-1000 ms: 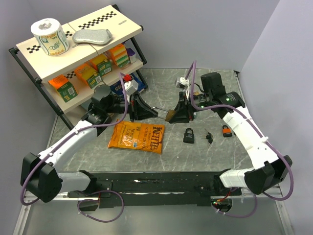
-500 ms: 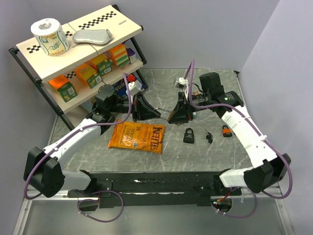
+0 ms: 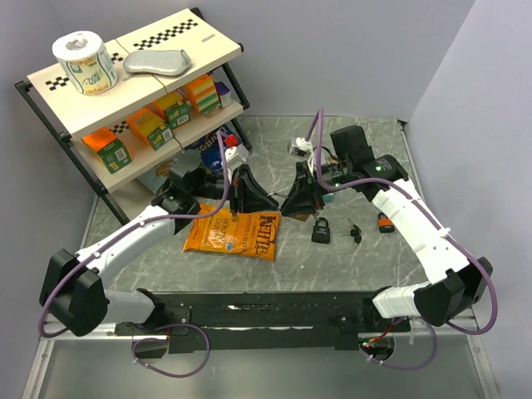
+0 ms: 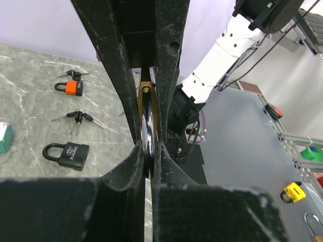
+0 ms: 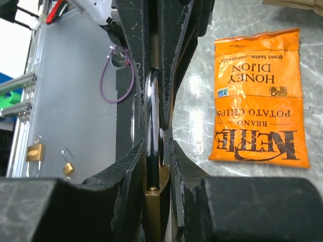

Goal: Lock with the key
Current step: Lock the lock.

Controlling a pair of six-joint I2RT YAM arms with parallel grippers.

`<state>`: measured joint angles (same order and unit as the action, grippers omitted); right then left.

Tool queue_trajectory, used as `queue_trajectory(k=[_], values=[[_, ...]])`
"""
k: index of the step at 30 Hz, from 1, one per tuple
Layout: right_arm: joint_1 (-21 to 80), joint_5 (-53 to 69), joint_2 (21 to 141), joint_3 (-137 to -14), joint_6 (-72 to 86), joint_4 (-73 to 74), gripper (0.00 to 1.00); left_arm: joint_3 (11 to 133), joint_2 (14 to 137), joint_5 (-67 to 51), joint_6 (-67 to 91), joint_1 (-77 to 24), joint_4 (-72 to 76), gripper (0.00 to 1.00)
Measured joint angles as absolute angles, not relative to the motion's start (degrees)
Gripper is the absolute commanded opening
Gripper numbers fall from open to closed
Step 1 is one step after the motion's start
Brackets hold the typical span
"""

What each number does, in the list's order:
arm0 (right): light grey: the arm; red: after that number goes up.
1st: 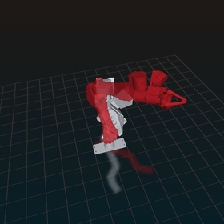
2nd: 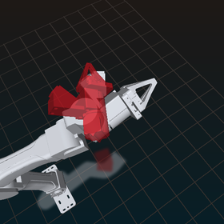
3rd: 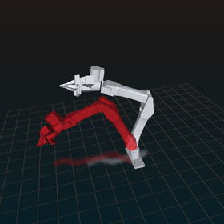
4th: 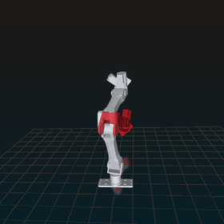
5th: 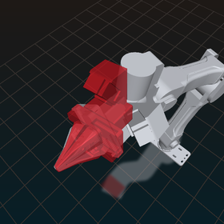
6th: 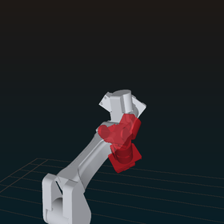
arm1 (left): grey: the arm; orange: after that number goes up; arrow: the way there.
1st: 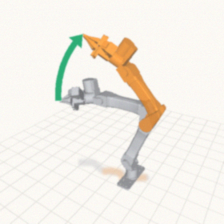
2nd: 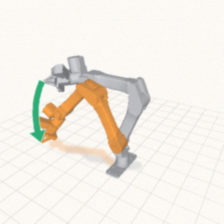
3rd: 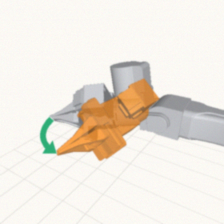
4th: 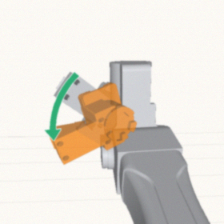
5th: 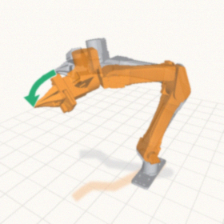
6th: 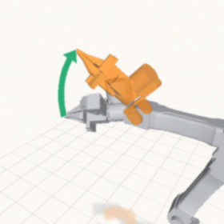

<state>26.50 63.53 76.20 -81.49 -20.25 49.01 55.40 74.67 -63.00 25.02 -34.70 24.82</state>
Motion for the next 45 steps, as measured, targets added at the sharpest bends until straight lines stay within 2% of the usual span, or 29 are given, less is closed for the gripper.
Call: queue_trajectory(k=[2,5,10,13,21,27,31,32,37,40,41,42,45], values=[[26.63,63.83,76.14,-81.49,-21.82,49.41,0.69,54.78,73.56,-62.11,24.99,-34.41,24.12,0.01],[26.17,64.69,75.66,-81.69,-24.71,46.68,0.80,54.06,72.44,-62.13,24.71,-33.89,20.34,0.01],[22.00,64.51,72.75,-81.65,-28.25,47.70,0.82,53.69,70.67,-61.80,23.57,-30.81,14.37,0.01],[19.79,63.81,71.07,-81.67,-30.63,50.22,0.80,53.74,69.06,-61.19,22.00,-29.58,11.86,0.01],[19.11,61.78,70.63,-81.34,-35.53,56.01,0.81,54.30,67.33,-61.25,20.64,-29.67,9.82,0.01],[19.16,61.28,70.65,-79.40,-38.17,58.11,0.73,54.46,67.26,-61.23,21.12,-29.67,10.55,0.01],[19.51,62.85,70.96,-79.29,-39.46,59.64,0.52,54.68,67.20,-61.39,22.13,-29.71,11.66,0.01],[19.51,63.09,71.07,-79.31,-39.86,60.01,0.43,54.72,67.20,-61.41,22.22,-29.71,11.84,0.01],[19.51,63.40,71.48,-79.35,-41.65,62.26,0.27,54.98,67.20,-61.63,22.33,-29.71,12.56,0.01],[19.51,63.40,71.48,-79.35,-42.28,62.74,0.12,55.05,67.20,-61.69,22.35,-29.71,12.62,0.01],[19.51,63.26,71.48,-79.35,-42.46,62.76,0.03,55.05,67.20,-61.87,22.39,-29.71,12.56,0.01],[19.44,63.16,71.48,-79.35,-42.48,62.85,0.00,55.05,67.20,-61.98,22.37,-29.76,12.56,0.01],[18.52,63.07,71.50,-79.35,-42.65,63.31,0.00,55.05,67.20,-62.00,22.28,-29.98,12.51,0.01]])
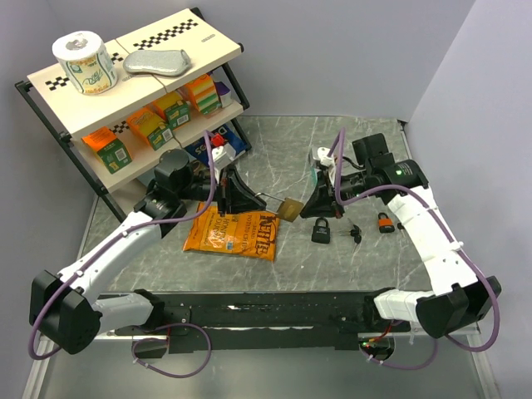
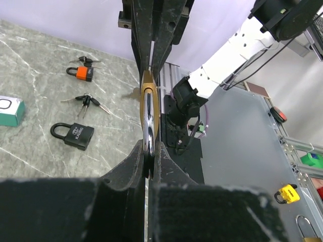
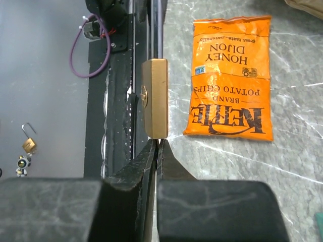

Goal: Lock with the key
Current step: Lock the lock, then place the key at the center of the board.

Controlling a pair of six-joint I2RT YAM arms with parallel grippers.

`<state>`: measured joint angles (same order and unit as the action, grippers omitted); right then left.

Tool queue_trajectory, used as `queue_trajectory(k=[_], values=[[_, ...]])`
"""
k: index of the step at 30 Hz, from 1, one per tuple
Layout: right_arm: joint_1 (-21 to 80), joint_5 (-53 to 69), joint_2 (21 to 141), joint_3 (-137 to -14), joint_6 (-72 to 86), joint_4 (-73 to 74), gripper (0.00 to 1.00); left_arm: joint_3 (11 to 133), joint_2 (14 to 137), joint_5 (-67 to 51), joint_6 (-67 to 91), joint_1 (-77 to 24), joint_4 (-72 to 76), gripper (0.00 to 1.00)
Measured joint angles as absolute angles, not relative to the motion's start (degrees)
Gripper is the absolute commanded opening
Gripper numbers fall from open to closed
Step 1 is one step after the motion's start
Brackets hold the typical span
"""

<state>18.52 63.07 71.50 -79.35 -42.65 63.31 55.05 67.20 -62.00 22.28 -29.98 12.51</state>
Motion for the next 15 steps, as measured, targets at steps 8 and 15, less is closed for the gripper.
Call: queue_trajectory(k=[8,15], values=[[9.80,62.87,72.97,-79.40,-49.84,71.61,0.00,55.05,67.18,-60.69,22.41,-28.73,12.93,0.01],[-2.61,58.19,76.51,-77.17,-55.46,74.91,0.00,55.05,67.77,-59.42,24.53,-27.55,16.43,0.01]])
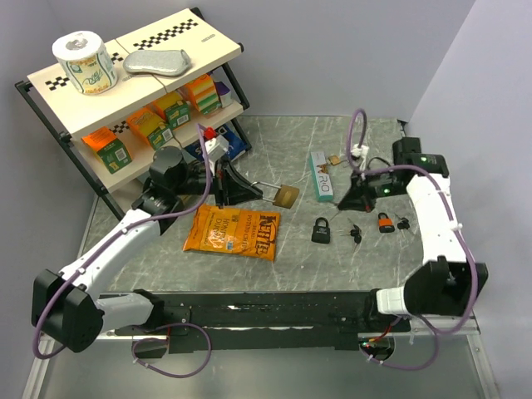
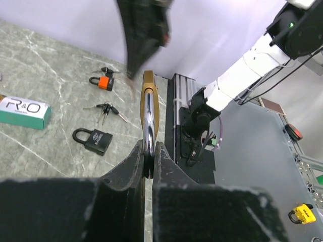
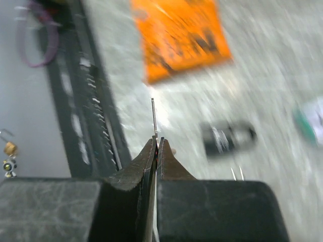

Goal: Lock with the key
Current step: Place the key at the center of the board.

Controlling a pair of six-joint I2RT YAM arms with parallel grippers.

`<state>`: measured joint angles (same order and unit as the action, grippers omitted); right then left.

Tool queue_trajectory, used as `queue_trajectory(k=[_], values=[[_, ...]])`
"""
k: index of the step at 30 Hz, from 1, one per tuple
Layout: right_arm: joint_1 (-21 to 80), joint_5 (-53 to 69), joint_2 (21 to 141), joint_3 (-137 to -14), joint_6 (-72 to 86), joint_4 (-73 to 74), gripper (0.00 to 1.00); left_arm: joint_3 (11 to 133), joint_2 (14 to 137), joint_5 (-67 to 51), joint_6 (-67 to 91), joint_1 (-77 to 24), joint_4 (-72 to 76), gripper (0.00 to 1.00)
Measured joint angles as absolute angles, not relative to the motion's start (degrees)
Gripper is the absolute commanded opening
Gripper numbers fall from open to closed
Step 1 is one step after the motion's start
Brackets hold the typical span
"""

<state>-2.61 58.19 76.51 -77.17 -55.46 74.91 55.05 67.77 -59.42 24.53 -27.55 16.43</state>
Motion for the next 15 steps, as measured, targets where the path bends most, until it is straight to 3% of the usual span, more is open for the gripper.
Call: queue_trajectory(k=[6,15], values=[[-14.46,43.31,87.59,-77.19,-47.68,63.90,0.00,55.70,70.57,-58.61,22.79,-27.55,14.09,0.01],[-21.91,22.31,106.76,-86.72,-36.49,48.56,0.00,56.38,74.48,-57.04,20.10,-27.51,11.18,0.01]])
